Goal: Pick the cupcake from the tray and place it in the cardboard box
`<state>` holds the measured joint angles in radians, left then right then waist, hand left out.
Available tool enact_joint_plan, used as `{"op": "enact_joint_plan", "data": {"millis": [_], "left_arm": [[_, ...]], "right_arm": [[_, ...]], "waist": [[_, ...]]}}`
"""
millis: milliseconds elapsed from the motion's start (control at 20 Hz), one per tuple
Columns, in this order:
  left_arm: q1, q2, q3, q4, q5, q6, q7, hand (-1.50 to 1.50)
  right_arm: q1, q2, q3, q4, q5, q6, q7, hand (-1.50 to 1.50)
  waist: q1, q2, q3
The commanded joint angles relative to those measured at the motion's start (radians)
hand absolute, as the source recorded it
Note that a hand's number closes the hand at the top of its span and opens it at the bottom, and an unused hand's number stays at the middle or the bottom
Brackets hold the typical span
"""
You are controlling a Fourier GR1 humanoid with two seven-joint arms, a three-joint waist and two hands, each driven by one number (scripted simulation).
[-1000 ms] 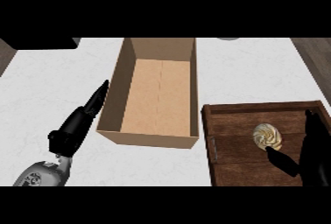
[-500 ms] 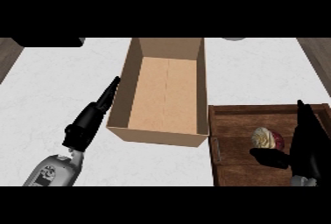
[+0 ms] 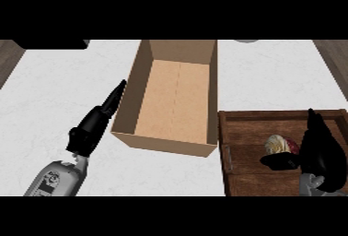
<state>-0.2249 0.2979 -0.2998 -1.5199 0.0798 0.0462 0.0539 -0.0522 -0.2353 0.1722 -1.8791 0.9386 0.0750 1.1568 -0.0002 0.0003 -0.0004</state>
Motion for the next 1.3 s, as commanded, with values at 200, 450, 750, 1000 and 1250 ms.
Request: {"op": "enact_joint_plan", "data": {"millis": [200, 450, 750, 1000, 1250], "left_arm": [[0.007, -0.020, 0.037, -0.058, -0.012, -0.039, 0.065, 0.00], [0.029, -0.053, 0.046, -0.007, -0.047, -0.050, 0.003, 0.00], [0.080, -0.081, 0.039, -0.065, -0.092, -0.043, -0.002, 0.00], [-0.002, -0.099, 0.098, 0.043, -0.097, -0.082, -0.001, 0.00], [0.029, -0.106, 0.119, 0.014, -0.116, -0.125, -0.007, 0.00]], "right_arm": [[0.007, 0.041, -0.079, 0.005, 0.046, 0.051, 0.045, -1.50], [-0.061, 0.070, -0.135, 0.158, 0.068, 0.028, -0.028, -1.50], [-0.071, 0.070, -0.197, 0.157, 0.038, 0.101, -0.066, -1.50], [-0.046, 0.182, -0.125, 0.244, 0.120, 0.016, -0.040, -1.50], [0.017, 0.183, -0.125, 0.153, 0.112, 0.062, -0.057, -1.50]], "waist": [[-0.002, -0.002, 0.000], [0.001, 0.000, 0.000], [0.003, -0.001, 0.000], [-0.001, 0.000, 0.000], [-0.003, -0.001, 0.000]]}}
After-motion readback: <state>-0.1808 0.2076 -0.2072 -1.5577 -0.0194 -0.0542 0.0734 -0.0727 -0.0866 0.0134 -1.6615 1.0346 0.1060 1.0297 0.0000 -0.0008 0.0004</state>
